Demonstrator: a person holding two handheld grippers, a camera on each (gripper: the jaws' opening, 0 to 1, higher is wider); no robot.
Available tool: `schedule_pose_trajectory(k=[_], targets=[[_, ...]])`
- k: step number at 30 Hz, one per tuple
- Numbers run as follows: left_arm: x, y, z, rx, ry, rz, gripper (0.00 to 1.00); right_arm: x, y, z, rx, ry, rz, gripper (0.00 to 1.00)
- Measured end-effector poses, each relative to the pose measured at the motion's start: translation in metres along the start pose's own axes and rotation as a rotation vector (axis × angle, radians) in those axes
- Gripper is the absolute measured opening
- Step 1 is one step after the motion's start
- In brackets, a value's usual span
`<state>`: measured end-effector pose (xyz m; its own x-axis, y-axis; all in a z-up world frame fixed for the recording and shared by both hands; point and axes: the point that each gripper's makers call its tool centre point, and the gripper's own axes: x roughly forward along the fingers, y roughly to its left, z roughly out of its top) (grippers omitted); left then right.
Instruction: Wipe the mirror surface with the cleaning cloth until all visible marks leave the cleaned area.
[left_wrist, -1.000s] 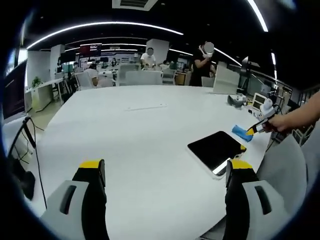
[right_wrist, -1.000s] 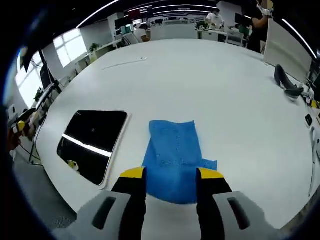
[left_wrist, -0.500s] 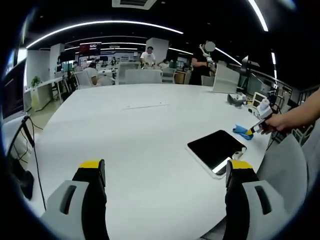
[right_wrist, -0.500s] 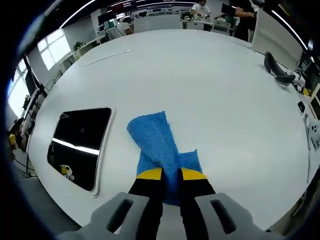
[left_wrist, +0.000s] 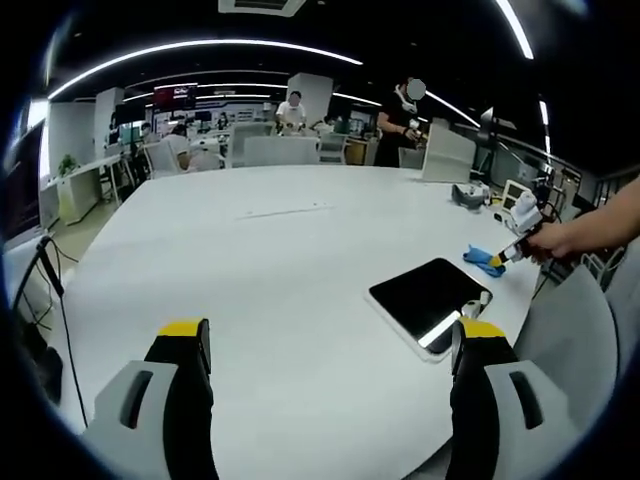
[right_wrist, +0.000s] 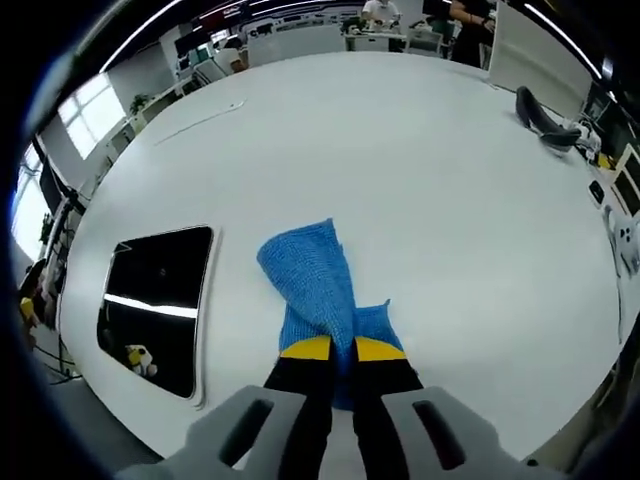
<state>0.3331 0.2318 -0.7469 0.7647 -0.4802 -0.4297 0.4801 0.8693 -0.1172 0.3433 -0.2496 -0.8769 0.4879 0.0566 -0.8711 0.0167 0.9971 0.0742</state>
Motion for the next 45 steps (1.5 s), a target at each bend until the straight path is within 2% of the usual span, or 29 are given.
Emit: schedule_pose_trajectory(k=[6, 7, 8, 9, 10, 13, 17, 21, 24, 28, 31, 35, 40, 45], targets=[[0.002, -0.002, 0.002, 0.007, -0.008, -0.009, 0.99, 0.0, -0.001, 0.0, 0.098, 0.005, 0.012, 0.0], [0.003, -0.002, 0.003, 0.007, -0.011, -0.008, 0.99, 0.0, 0.001, -0.001, 0.077, 0.009, 0.012, 0.01], [0.003, -0.001, 0.003, 0.006, -0.011, -0.008, 0.99, 0.0, 0.0, 0.0, -0.067, 0.02, 0.016, 0.01], [0.003, -0.002, 0.003, 0.006, -0.009, -0.01, 0.99, 0.0, 0.001, -0.001, -0.067, 0.027, 0.006, 0.01], [0.004, -0.002, 0.002, 0.008, -0.007, -0.014, 0.99, 0.0, 0.002, 0.0, -0.014, 0.029, 0.001, 0.01], [0.004, -0.002, 0.006, 0.008, -0.015, -0.015, 0.99, 0.001, 0.0, -0.001, 0.019, 0.033, -0.008, 0.01], [0.002, -0.001, 0.008, 0.008, -0.024, -0.015, 0.99, 0.001, 0.001, -0.001, 0.003, 0.035, -0.027, 0.0], [0.0, 0.001, 0.006, 0.009, -0.021, -0.014, 0.99, -0.001, 0.001, 0.0, 0.05, 0.041, -0.025, 0.0], [-0.001, 0.002, 0.007, 0.01, -0.024, -0.01, 0.99, -0.006, 0.011, 0.01, 0.125, 0.023, 0.032, 0.0], [-0.002, 0.005, 0.008, 0.001, -0.029, -0.004, 0.99, -0.015, 0.009, 0.026, 0.099, 0.012, -0.006, 0.0], [-0.002, 0.006, 0.009, -0.004, -0.042, 0.004, 0.99, -0.022, 0.014, 0.04, 0.143, -0.004, 0.009, 0.0], [0.0, 0.001, 0.008, 0.002, -0.04, -0.002, 0.99, -0.026, 0.022, 0.055, 0.137, -0.031, 0.027, 0.0], [0.001, 0.001, 0.005, 0.016, -0.035, -0.004, 0.99, -0.032, 0.045, 0.069, 0.147, -0.03, 0.074, 0.0], [0.002, 0.0, 0.002, 0.013, -0.034, 0.0, 0.99, -0.03, 0.064, 0.073, 0.144, -0.008, 0.105, 0.0]])
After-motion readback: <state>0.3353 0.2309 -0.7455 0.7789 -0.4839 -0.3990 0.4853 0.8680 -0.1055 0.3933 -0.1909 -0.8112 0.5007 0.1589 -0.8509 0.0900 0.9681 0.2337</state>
